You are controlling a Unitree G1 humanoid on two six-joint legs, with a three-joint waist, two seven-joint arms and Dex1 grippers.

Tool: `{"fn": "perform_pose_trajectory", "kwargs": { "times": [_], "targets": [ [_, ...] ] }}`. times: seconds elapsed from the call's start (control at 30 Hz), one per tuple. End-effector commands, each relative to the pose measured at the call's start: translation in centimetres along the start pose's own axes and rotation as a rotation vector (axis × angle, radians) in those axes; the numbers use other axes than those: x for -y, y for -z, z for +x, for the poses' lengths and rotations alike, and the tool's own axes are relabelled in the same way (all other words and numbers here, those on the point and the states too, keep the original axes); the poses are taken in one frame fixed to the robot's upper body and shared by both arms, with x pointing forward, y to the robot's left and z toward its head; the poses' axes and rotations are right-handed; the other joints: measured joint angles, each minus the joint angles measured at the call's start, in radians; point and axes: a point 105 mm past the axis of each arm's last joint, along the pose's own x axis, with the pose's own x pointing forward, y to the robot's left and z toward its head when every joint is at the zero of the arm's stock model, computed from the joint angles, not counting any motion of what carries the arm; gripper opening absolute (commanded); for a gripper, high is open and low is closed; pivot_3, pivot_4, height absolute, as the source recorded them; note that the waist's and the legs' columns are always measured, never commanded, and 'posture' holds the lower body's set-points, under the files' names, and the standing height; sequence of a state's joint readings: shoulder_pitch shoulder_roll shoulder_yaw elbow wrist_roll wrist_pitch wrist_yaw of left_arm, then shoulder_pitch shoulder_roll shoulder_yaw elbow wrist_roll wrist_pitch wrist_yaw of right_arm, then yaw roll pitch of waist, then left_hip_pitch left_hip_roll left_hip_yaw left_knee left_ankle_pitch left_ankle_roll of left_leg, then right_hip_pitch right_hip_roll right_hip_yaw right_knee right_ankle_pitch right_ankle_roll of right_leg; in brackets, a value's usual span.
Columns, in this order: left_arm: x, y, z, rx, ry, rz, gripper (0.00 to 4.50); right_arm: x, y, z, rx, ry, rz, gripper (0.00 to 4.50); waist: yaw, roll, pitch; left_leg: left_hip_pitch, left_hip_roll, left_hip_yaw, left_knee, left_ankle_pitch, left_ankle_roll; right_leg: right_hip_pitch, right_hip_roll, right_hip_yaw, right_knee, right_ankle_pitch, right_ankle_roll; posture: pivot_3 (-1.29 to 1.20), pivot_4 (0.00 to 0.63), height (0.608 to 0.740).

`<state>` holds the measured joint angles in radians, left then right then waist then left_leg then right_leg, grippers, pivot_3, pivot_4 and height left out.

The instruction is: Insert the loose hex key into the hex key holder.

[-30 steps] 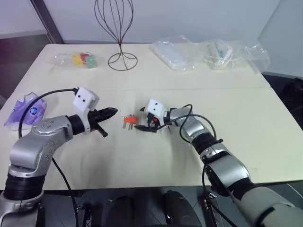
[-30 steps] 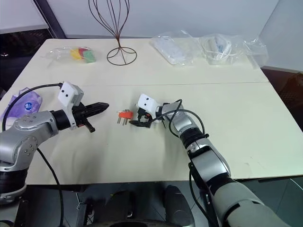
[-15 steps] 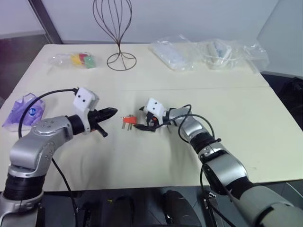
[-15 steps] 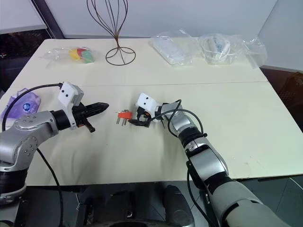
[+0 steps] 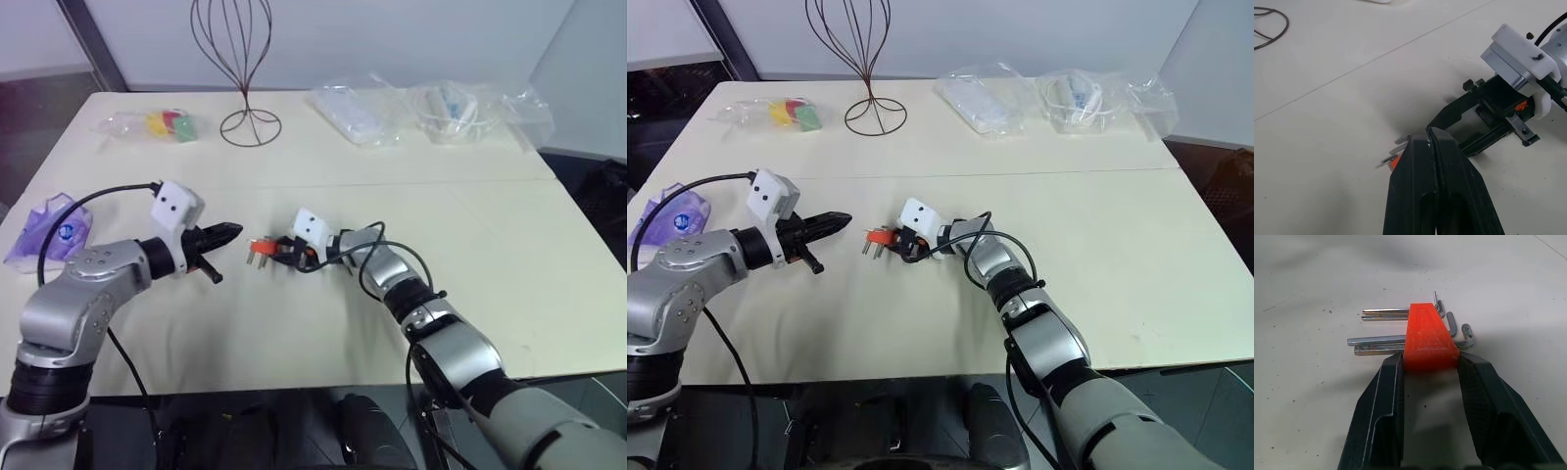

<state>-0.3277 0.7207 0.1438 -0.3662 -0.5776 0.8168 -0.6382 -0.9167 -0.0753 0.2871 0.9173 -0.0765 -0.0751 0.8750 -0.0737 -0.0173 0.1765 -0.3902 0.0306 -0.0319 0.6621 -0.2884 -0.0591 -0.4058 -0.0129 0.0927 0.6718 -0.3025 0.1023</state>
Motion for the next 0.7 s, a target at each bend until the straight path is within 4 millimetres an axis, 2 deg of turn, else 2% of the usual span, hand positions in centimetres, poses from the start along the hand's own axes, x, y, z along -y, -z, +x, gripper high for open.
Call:
{"fn": "perform_pose_trajectory", "kwargs": {
  "times": [0.03, 0.13, 0.17, 0.2, 0.3, 0.4, 0.57, 0.7],
  "targets": [
    [-0.1, -1.3, -0.5, 0.039, -0.014, 0.044, 0.00, -0.4, 0.2, 0.4, -0.013, -0.003, -0.001, 1.51, 0.000, 0.000, 0.000, 0.000, 0.000, 0.000, 0.000, 0.000, 0.000, 0.000, 0.000, 0.000, 0.000, 0.000, 0.000, 0.00, 0.150, 0.740],
    [-0.1, -1.3, -0.5, 0.039, -0.015, 0.042, 0.00, -0.5, 0.1, 0.5, -0.004, -0.003, -0.003, 1.51, 0.000, 0.000, 0.000, 0.000, 0.000, 0.000, 0.000, 0.000, 0.000, 0.000, 0.000, 0.000, 0.000, 0.000, 0.000, 0.00, 0.150, 0.740],
    [-0.1, -1.3, -0.5, 0.040, -0.015, 0.042, 0.00, -0.5, 0.0, 0.5, -0.002, -0.001, -0.006, 1.11, 0.000, 0.000, 0.000, 0.000, 0.000, 0.000, 0.000, 0.000, 0.000, 0.000, 0.000, 0.000, 0.000, 0.000, 0.000, 0.00, 0.150, 0.740],
    [-0.1, -1.2, -0.5, 0.040, -0.016, 0.041, 0.00, -0.5, 0.0, 0.5, -0.002, 0.000, -0.009, 1.04, 0.000, 0.000, 0.000, 0.000, 0.000, 0.000, 0.000, 0.000, 0.000, 0.000, 0.000, 0.000, 0.000, 0.000, 0.000, 0.00, 0.150, 0.740],
    [-0.3, -1.2, -0.5, 0.044, -0.021, 0.035, 0.00, -0.1, -0.3, 0.2, 0.010, 0.033, -0.029, 1.04, 0.000, 0.000, 0.000, 0.000, 0.000, 0.000, 0.000, 0.000, 0.000, 0.000, 0.000, 0.000, 0.000, 0.000, 0.000, 0.00, 0.150, 0.740],
    [-0.6, -1.3, -0.3, 0.060, -0.021, 0.015, 0.00, 0.8, -1.5, -0.6, 0.061, 0.120, -0.097, 1.04, 0.002, 0.000, 0.000, 0.000, 0.000, 0.000, 0.000, 0.000, 0.000, 0.000, 0.000, 0.000, 0.000, 0.000, 0.000, 0.00, 0.150, 0.740],
    [-0.5, -1.8, 0.6, 0.097, 0.026, -0.013, 0.00, 2.1, -3.4, -3.3, 0.109, 0.285, -0.313, 1.04, 0.009, 0.000, 0.000, -0.002, 0.000, 0.000, 0.000, 0.000, 0.000, -0.001, -0.002, 0.000, 0.000, 0.000, 0.000, 0.00, 0.150, 0.740],
    [0.3, -3.5, 2.2, 0.165, 0.155, -0.043, 0.00, 1.9, -6.1, -7.1, 0.161, 0.402, -0.541, 1.04, 0.016, 0.000, 0.000, -0.003, -0.002, 0.000, 0.000, 0.000, 0.000, -0.001, -0.002, -0.001, -0.001, 0.000, 0.000, 0.00, 0.150, 0.740]
  ]
}}
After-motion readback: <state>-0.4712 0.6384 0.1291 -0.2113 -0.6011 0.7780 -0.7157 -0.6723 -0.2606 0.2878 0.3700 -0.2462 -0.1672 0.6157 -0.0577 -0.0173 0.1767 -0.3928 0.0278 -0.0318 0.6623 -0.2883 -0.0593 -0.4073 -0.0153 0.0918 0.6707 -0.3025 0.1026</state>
